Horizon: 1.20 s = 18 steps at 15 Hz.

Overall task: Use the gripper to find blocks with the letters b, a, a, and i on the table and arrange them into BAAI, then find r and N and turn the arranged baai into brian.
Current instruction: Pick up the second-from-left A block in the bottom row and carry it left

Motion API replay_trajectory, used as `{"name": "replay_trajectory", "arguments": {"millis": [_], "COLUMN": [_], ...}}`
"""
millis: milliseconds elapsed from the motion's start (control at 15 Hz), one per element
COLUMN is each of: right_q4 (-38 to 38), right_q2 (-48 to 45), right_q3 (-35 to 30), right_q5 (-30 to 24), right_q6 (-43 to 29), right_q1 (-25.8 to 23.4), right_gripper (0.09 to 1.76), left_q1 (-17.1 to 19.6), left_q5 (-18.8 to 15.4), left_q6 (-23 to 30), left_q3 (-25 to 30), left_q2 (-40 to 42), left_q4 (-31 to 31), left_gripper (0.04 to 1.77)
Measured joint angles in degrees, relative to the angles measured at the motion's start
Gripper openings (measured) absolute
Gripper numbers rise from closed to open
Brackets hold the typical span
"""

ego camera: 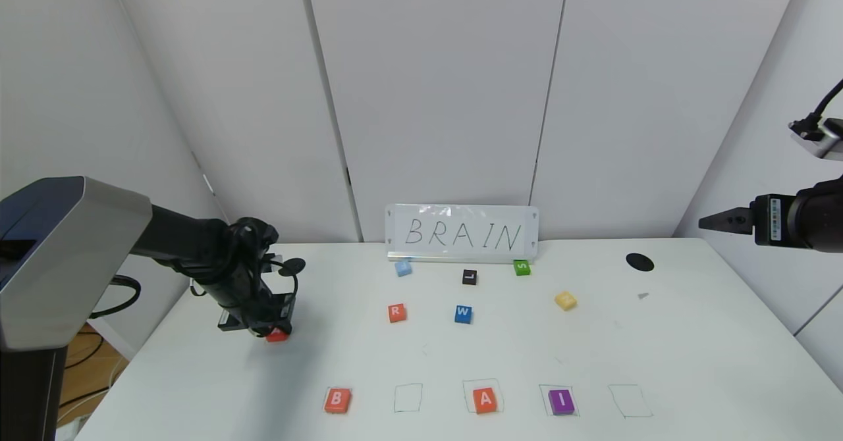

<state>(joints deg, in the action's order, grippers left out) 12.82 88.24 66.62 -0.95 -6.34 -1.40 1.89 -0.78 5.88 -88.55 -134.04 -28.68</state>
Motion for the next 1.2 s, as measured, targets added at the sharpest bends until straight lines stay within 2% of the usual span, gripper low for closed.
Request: {"name": "replay_trajectory", "arguments": {"millis": [667,933,1200], "right_q4": [-0.02,-0.02,-0.02], "right_q2": [0.02,0.02,0.02], "right_q3": [0.09,0.09,0.16], "right_q5": [0.02,0.00,0.02], "right_q6": [0.00,-0.01,-0.04], "right_q1": [-0.11,-0.17,-0.17], "right_gripper": [1.71,1.71,1.71], "left_q1": [0.32,0.43,0.52], "left_q5": [0.16,0.18,0.16], "left_q6": [0.00,0.00,0.09], "left_q3": [-0.61,-0.67,-1.02], "left_q2": [-0.65,-0.67,-0.65], "left_q4": [0.06,0.04,-0.22], "left_gripper": [0.52,0.97,1.28]}}
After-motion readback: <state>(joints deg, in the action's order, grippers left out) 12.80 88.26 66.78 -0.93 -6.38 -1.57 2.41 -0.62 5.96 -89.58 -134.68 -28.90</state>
